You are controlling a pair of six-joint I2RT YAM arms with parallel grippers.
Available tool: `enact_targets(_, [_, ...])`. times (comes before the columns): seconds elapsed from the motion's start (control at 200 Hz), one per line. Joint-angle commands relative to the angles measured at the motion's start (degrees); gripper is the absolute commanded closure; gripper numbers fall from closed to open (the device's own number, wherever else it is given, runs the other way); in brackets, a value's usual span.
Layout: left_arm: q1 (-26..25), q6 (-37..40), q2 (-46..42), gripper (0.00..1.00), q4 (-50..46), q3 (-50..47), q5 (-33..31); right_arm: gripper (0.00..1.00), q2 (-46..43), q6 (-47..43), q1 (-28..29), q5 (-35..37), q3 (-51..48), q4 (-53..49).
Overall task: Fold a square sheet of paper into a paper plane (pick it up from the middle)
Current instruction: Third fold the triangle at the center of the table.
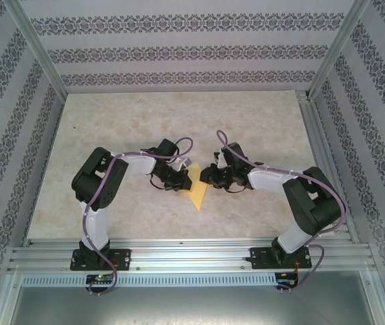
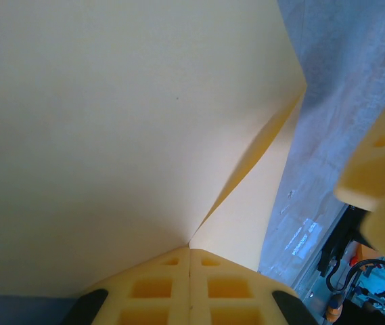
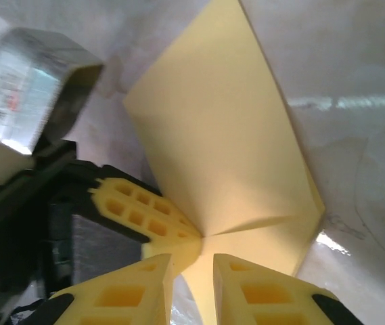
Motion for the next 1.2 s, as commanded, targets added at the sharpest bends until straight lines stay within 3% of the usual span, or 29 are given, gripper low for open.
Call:
enact_targets(0.0, [0.4,0.7,0.9,0.97,-1.9,-0.7,-2.9,0.77,3.4,0.9,0.2,2.7,-0.4,2.0])
enact_targets(0.18, [0.4,0.9,0.9,0.97,-2.4,-0.6,-3.0,0.77,6.6,-0.5,0.8,4.7,0.4,-1.7])
enact_targets(0.355, [0.4,0.8,0.7,0.97,-2.2,-1.0,-3.2,0.77,2.4,-1.0,2.0,5.8,0.1,-4.5])
enact_targets(0.585, [0.4,0.8,0.6,0.97,-2.3,-0.9,-3.5,0.77,-2.8,2.8,5.0,3.5,-2.9,-0.6])
enact_targets(0.894, [0.4,0.7,0.9,0.97,-2.4,-0.6,-3.4,0.76,2.3,4.5,6.3,5.4,-7.1,2.0])
enact_targets(1.199, [0.4,0.9,0.5,0.97,-2.6,-0.8,-3.6,0.76,-7.2,6.1,8.4,6.5,-7.6,-0.2])
